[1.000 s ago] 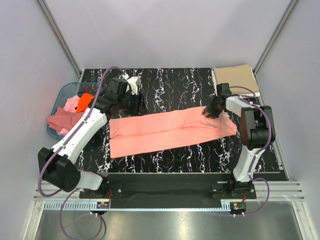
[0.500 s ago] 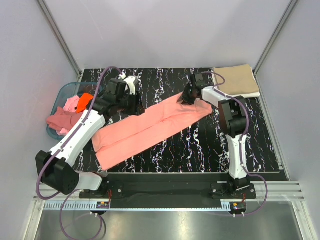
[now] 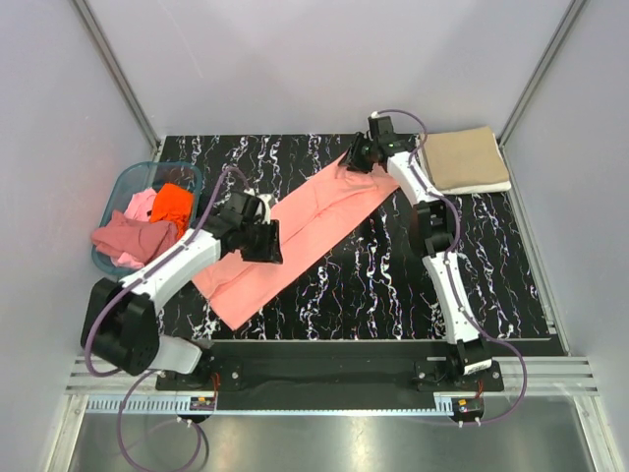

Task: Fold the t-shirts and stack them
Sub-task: Fold the tshirt

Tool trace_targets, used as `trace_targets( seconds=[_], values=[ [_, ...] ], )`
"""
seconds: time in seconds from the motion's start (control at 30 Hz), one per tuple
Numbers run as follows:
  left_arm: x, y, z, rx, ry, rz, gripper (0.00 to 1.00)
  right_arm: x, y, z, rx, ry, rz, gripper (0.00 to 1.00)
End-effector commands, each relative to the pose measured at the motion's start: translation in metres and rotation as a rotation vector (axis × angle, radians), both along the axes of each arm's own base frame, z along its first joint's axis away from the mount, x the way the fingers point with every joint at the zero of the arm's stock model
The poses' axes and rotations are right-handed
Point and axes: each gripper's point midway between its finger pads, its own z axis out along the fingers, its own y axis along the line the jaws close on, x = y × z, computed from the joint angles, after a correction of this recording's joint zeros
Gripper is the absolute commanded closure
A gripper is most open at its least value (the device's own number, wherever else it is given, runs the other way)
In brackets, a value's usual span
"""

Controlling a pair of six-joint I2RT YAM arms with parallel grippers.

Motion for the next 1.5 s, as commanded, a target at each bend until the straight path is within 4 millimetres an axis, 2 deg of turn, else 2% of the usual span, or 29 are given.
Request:
trace_targets(
  seconds=[0.0, 0.07, 0.1, 0.17, 0.2, 0.23, 0.27, 0.3, 0.33, 0.37, 0.4, 0.43, 0.47, 0.53, 0.7, 0.8, 0.83, 0.9, 0.93, 0.97, 1.03, 1.1, 1.17, 1.2, 1.27, 1.3, 1.33, 1.4, 1.47],
  values=[
    [0.011, 0.008, -0.025, 0.06, -0.011, 0.097, 0.54, -0.008, -0.003, 0.079, 0.007, -0.083, 0.075, 0.55],
    [0.009, 0.009, -0.046, 0.069, 0.026, 0.128, 0.56, -0.019, -0.007, 0.09, -0.006, -0.075, 0.08, 0.53],
    [0.007, 0.006, -0.05, 0.057, 0.043, 0.125, 0.57, -0.024, -0.011, 0.127, -0.006, -0.123, 0.072, 0.52],
    [0.001, -0.002, -0.066, 0.042, 0.071, 0.128, 0.6, -0.038, -0.022, 0.131, -0.016, -0.092, 0.058, 0.52],
    [-0.002, -0.005, -0.071, 0.036, 0.083, 0.125, 0.61, -0.046, -0.029, 0.162, -0.011, -0.124, 0.039, 0.52],
    [-0.007, -0.012, -0.079, 0.025, 0.098, 0.11, 0.63, -0.057, -0.039, 0.145, -0.026, -0.064, 0.02, 0.52],
    [-0.01, -0.014, -0.085, 0.03, 0.105, 0.106, 0.64, -0.064, -0.045, 0.148, -0.033, -0.055, 0.003, 0.53],
    [-0.013, -0.017, -0.088, 0.038, 0.108, 0.101, 0.65, -0.072, -0.056, 0.168, -0.054, -0.085, -0.033, 0.53],
    [-0.019, -0.021, -0.096, 0.051, 0.12, 0.09, 0.67, -0.086, -0.064, 0.142, -0.085, -0.016, -0.05, 0.53],
    [-0.023, -0.025, -0.1, 0.055, 0.126, 0.083, 0.69, -0.093, -0.071, 0.14, -0.093, -0.007, -0.067, 0.55],
    [-0.027, -0.029, -0.102, 0.053, 0.13, 0.075, 0.69, -0.099, -0.075, 0.158, -0.078, -0.044, -0.074, 0.56],
    [-0.035, -0.04, -0.106, 0.048, 0.138, 0.058, 0.69, -0.114, -0.081, 0.135, -0.083, 0.012, -0.075, 0.58],
    [-0.045, -0.052, -0.107, 0.044, 0.143, 0.022, 0.69, -0.118, -0.086, 0.153, -0.059, -0.029, -0.086, 0.62],
    [-0.047, -0.071, -0.107, 0.018, 0.147, 0.012, 0.7, -0.132, -0.093, 0.138, -0.059, 0.007, -0.097, 0.62],
    [-0.054, -0.129, -0.094, -0.045, 0.153, -0.046, 0.71, -0.148, -0.115, 0.15, -0.09, -0.021, -0.14, 0.62],
    [-0.052, -0.183, -0.076, -0.152, 0.145, -0.084, 0.7, -0.156, -0.128, 0.144, -0.105, -0.007, -0.159, 0.62],
    [-0.049, -0.212, -0.063, -0.209, 0.148, -0.114, 0.7, -0.16, -0.135, 0.137, -0.108, 0.013, -0.169, 0.62],
    [-0.046, -0.24, -0.043, -0.27, 0.144, -0.172, 0.7, -0.165, -0.14, 0.14, -0.099, 0.013, -0.17, 0.62],
    [-0.041, -0.257, -0.022, -0.299, 0.13, -0.216, 0.7, -0.169, -0.144, 0.136, -0.102, 0.025, -0.174, 0.62],
    [-0.037, -0.261, -0.009, -0.304, 0.11, -0.234, 0.69, -0.172, -0.146, 0.136, -0.102, 0.028, -0.177, 0.61],
    [-0.027, -0.254, 0.017, -0.262, 0.044, -0.279, 0.68, -0.184, -0.147, 0.137, -0.1, 0.035, -0.173, 0.62],
    [-0.021, -0.237, 0.026, -0.227, 0.007, -0.275, 0.67, -0.197, -0.139, 0.14, -0.057, 0.05, -0.14, 0.63],
    [-0.013, -0.2, 0.029, -0.205, -0.016, -0.244, 0.66, -0.217, -0.126, 0.121, -0.041, 0.113, -0.119, 0.68],
    [-0.001, -0.177, 0.027, -0.191, -0.023, -0.196, 0.66, -0.225, -0.12, 0.118, -0.042, 0.12, -0.108, 0.71],
    [-0.006, -0.136, 0.014, -0.149, -0.025, -0.153, 0.66, -0.243, -0.106, 0.095, -0.038, 0.181, -0.088, 0.81],
    [-0.001, -0.116, 0.008, -0.124, -0.027, -0.115, 0.67, -0.25, -0.086, 0.09, -0.02, 0.184, -0.043, 0.89],
    [-0.01, -0.093, -0.008, -0.068, -0.017, -0.093, 0.69, -0.258, -0.079, 0.079, -0.018, 0.212, -0.03, 0.92],
    [-0.022, -0.065, -0.031, -0.014, 0.027, -0.056, 0.74, -0.265, -0.058, 0.067, -0.013, 0.224, 0.001, 0.96],
    [-0.03, -0.056, -0.041, 0.007, 0.047, -0.044, 0.76, -0.266, -0.05, 0.053, -0.015, 0.226, -0.001, 0.96]
  ],
)
